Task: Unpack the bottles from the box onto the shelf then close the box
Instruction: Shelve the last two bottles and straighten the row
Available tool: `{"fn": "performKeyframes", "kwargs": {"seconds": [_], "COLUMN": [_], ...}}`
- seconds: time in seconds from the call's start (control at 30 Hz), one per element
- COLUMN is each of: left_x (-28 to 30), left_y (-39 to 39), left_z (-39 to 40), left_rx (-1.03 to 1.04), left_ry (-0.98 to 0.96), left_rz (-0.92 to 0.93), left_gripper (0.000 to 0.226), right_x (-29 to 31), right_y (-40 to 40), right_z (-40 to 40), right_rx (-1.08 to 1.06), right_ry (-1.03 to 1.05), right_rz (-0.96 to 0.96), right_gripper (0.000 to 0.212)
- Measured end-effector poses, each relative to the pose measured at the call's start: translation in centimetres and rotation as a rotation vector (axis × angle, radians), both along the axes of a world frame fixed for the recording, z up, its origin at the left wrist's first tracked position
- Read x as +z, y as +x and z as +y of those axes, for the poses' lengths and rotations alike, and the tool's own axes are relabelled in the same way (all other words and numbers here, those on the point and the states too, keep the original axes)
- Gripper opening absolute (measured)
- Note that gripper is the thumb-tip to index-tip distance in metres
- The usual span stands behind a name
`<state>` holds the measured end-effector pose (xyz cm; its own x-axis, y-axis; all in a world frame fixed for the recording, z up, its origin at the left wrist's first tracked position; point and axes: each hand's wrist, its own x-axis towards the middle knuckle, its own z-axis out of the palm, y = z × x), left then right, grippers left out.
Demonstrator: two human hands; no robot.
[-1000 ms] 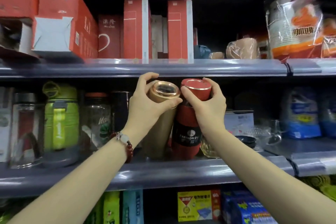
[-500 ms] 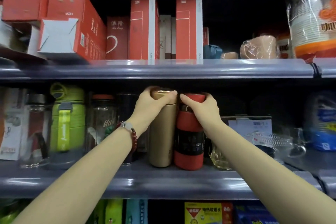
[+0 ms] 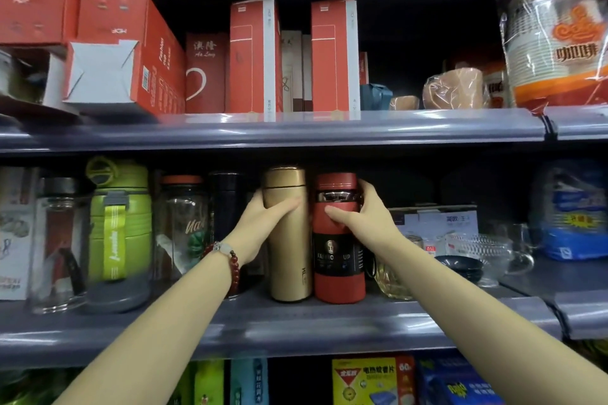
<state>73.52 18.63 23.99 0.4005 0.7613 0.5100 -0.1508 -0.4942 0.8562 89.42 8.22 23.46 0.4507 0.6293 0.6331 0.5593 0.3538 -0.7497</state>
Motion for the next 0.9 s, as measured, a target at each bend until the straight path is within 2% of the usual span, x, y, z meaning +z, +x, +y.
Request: {"fn": "performKeyframes", "kwargs": {"seconds": [0.07,0.13,0.23,0.3,0.5,0.7,0.8,0.9], "left_x": [0.0,-0.4,-1.9,-3.2,-4.4,-4.0,-4.8,-5.6], "left_y": [-0.3,-0.5,-0.9,-0.7,-1.0,-3.7,-3.7,-3.3], "left_z": [-0.2,-0.7,-2.0,-3.2,-2.8,-0.1,0.0,-0.4], "left_rx": [-0.018,0.065,0.284,0.342,0.334,0.048,0.001,0.039], "left_ry": [0.006,0.054,0.174,0.199,0.137,-0.033,-0.027,0.044], "left_rz": [-0.016,0.025,0.127,0.177,0.23,0.204,0.219,0.213], "left_gripper": [0.044,0.058,0.095,0.105,0.101,0.102,0.095,0.102], "right_x": [-0.9,-2.2,-4.0,-4.9,-5.4,-5.9,-5.7,-5.4], "right_y": [-0.3,-0.7,-1.4,-1.9,-2.1,-1.3,-1.8,-2.0], "right_z": [-0.2,-0.4,-0.3,-0.1,0.9,0.7,0.5,0.0], "right_rx": [-0.065,-0.114,-0.185,-0.214,-0.228,-0.019,-0.04,-0.119], "right_ry": [-0.004,-0.024,-0.038,-0.018,-0.03,-0.09,-0.14,-0.183], "right_rz": [0.002,0.012,-0.033,-0.068,0.023,0.145,0.103,0.027], "right_gripper": [0.095,0.11,0.112,0.11,0.096,0.1,0.093,0.087]}}
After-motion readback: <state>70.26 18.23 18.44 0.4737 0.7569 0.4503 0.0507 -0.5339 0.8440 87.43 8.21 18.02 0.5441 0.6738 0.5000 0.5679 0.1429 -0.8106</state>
